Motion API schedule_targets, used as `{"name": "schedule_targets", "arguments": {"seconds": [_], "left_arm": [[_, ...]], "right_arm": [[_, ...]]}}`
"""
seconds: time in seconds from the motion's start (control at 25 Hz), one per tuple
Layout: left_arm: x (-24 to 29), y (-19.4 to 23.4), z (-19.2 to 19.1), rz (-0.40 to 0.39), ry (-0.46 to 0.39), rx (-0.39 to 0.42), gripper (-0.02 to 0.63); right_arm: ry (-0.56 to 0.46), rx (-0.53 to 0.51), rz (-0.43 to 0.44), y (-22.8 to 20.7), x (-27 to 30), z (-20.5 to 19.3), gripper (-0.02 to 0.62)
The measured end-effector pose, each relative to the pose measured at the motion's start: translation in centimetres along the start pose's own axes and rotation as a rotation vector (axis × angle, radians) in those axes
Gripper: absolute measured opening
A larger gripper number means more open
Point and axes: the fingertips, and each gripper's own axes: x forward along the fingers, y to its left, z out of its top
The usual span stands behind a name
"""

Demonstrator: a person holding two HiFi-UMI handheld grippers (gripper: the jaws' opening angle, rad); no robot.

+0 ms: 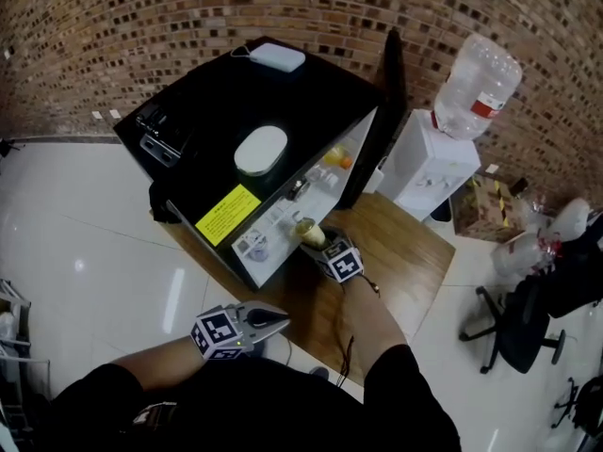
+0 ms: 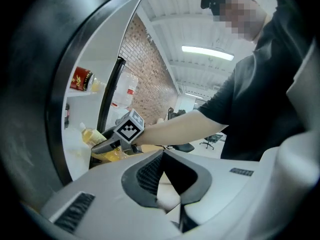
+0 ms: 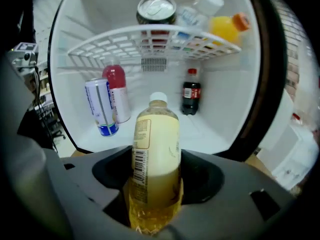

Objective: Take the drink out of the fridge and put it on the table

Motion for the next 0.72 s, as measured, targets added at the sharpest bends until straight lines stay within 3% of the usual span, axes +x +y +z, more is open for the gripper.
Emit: {"name": "schedule_targets", "arguments": {"seconds": [0.12, 0.4, 0.72], "left_arm": [[1.1, -0.6, 0.1, -0.022, 0.004, 0.009, -0.005], [4.3, -2.6, 0.5, -0.073, 0.030, 0.034, -0.005], [7.7, -3.9, 1.4, -0.101, 0.034, 0.033, -0.005]], "right_arm": [[-0.145, 0.081, -0.033, -0.8, -3.6, -0.8, 0.307], [-0.356, 0.190, -0.137, -2.2, -12.1, -4.7, 0.308], [-0.480, 0.203, -0.212, -1.5, -20.2, -10.3, 0.313]]}}
